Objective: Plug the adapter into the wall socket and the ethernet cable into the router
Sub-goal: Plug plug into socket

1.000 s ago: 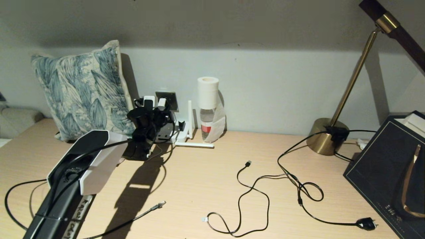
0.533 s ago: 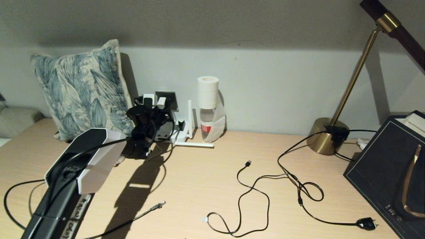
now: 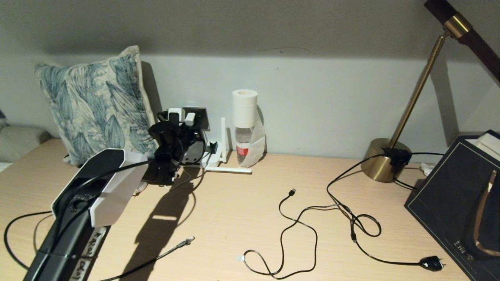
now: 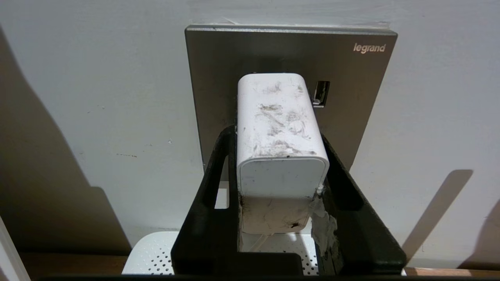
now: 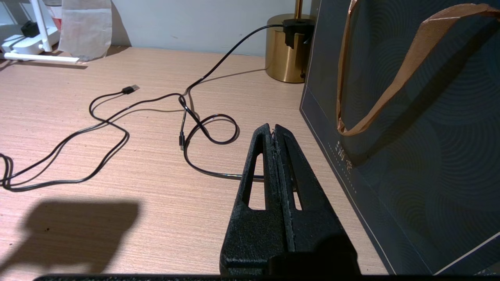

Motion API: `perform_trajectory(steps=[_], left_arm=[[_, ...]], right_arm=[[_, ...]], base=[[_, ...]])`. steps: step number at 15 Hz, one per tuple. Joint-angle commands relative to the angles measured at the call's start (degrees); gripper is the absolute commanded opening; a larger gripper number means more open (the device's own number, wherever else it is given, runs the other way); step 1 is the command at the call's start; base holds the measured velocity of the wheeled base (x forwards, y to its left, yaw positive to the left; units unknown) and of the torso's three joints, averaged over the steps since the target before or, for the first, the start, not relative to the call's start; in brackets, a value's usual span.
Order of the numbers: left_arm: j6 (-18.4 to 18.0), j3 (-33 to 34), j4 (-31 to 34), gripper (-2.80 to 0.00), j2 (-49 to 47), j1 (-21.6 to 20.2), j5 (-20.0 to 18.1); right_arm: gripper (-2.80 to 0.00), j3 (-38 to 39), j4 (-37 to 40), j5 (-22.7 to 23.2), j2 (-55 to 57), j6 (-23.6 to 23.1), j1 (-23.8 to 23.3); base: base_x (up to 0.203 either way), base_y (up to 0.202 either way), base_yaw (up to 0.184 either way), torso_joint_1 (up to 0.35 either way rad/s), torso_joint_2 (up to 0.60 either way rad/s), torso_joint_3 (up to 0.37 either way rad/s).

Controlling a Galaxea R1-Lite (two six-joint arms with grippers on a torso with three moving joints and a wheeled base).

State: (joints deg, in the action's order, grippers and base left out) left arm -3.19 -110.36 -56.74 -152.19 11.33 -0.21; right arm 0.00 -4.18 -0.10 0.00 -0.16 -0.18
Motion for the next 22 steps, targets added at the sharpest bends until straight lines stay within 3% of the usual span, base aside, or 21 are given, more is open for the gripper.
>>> perform_trajectory(steps=[1,16,19,22], left_arm=[[0.03,-0.03,-0.21,-2.80,1.45,0.19,-0.07],[0.29,-0.20,6.45,-2.80,1.92,-0.55,0.35],[0.29,-0.20,9.81,-2.80,2.35,-0.87,4.60],[0.29,-0.20,9.72,-2.80,2.34,-0.87,4.43]], right_arm=[[-2.80,1.49,-0.04,0.01,0.00,-0.02,0.01],[-2.80,1.49,-0.04,0.01,0.00,-0.02,0.01],[-2.80,1.49,-0.04,0.01,0.00,-0.02,0.01],[-2.80,1.49,-0.04,0.01,0.00,-0.02,0.01]], base=[[0.000,0.000,0.000,0.000,0.00,0.000],[0.000,0.000,0.000,0.000,0.00,0.000],[0.000,0.000,0.000,0.000,0.00,0.000],[0.000,0.000,0.000,0.000,0.00,0.000]])
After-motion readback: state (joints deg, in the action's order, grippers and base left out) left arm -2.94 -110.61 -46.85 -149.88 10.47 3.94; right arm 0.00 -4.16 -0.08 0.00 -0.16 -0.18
